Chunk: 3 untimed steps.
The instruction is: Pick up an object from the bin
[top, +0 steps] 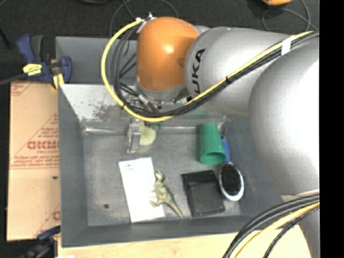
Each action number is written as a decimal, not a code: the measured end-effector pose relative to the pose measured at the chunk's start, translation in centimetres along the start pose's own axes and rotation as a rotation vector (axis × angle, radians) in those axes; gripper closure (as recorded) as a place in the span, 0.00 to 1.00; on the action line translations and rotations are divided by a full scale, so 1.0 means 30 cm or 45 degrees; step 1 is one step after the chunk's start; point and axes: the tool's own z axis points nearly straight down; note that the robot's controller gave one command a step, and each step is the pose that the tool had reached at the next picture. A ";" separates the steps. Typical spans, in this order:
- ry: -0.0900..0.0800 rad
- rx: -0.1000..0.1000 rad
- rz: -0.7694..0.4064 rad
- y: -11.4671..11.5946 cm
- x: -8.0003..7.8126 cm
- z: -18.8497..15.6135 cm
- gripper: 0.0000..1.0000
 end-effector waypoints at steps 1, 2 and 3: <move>-0.006 0.000 0.001 -0.160 -0.045 0.239 0.00; 0.001 0.003 -0.087 -0.212 -0.054 0.211 0.00; -0.004 0.000 -0.026 -0.218 -0.059 0.144 0.00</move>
Offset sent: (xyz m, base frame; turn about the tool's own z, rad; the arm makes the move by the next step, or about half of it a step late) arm 0.0177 -0.0640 -0.0358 -0.1068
